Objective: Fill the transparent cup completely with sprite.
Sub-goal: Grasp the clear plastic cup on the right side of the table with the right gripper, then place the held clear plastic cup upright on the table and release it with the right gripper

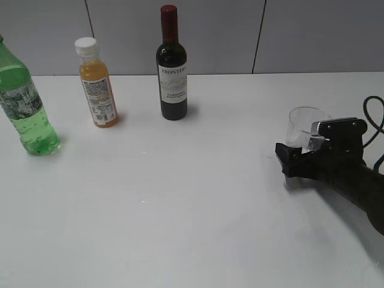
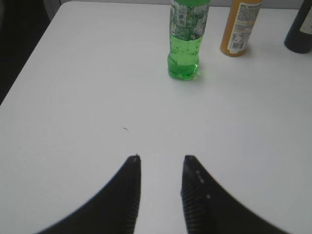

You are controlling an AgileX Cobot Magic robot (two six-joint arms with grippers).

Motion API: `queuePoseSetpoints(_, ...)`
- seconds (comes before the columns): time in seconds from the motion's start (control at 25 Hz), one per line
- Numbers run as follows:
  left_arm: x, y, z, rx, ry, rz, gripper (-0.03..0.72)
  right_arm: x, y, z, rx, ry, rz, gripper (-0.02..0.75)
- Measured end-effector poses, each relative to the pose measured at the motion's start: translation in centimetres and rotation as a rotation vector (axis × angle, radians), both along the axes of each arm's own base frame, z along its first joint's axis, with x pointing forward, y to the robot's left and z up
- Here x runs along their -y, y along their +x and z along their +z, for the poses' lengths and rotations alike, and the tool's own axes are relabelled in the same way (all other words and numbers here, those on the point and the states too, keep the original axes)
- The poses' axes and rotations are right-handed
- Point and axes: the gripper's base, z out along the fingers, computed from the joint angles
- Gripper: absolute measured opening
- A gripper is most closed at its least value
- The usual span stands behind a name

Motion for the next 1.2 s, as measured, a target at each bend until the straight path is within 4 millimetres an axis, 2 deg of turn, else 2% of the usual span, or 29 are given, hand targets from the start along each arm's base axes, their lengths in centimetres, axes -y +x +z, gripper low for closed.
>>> queuePoseSetpoints(0.2,0.0,0.0,0.0,0.000,0.000,0.000,0.235,-0.1,0.4,-0.2,0.015,0.003,0.002,0.641)
queuePoseSetpoints(0.6,0.0,0.0,0.0,0.000,0.000,0.000,0.235,-0.1,0.6,-0.4,0.023,0.002,0.003,0.517)
queuePoseSetpoints(0.96,0.0,0.0,0.0,0.000,0.000,0.000,0.235,-0.2,0.5,-0.2,0.024,0.001,0.018,0.517)
queuePoseSetpoints(1.2,0.0,0.0,0.0,0.000,0.000,0.000,0.235,-1.8,0.2,1.4,0.067,-0.002,0.211,0.514)
